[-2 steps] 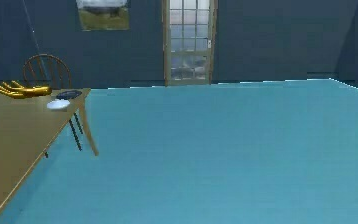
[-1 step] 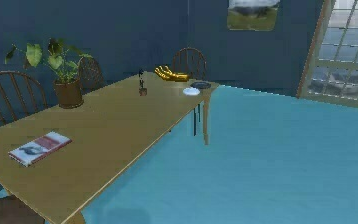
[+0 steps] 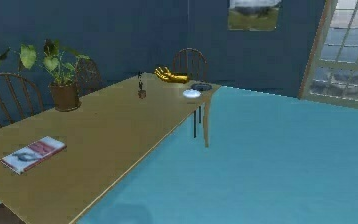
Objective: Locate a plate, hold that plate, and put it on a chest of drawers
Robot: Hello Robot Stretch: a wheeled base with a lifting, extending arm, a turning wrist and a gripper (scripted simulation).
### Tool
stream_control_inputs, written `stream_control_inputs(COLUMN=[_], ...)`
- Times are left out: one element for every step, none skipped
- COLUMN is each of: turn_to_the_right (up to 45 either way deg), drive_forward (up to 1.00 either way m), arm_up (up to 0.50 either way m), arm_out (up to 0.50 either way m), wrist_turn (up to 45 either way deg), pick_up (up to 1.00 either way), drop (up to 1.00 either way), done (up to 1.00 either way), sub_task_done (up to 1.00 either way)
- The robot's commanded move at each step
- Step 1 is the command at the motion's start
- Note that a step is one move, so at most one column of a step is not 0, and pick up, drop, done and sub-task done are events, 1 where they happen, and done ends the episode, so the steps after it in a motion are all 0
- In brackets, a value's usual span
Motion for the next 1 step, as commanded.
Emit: stream_control_inputs(turn_to_the_right=[27.0], drive_forward=[0.0], arm_up=[0.0], arm_out=[0.0], wrist_turn=[0.0], pick_up=[0.0], drop=[0.0], done=[0.0], sub_task_done=[0.0])
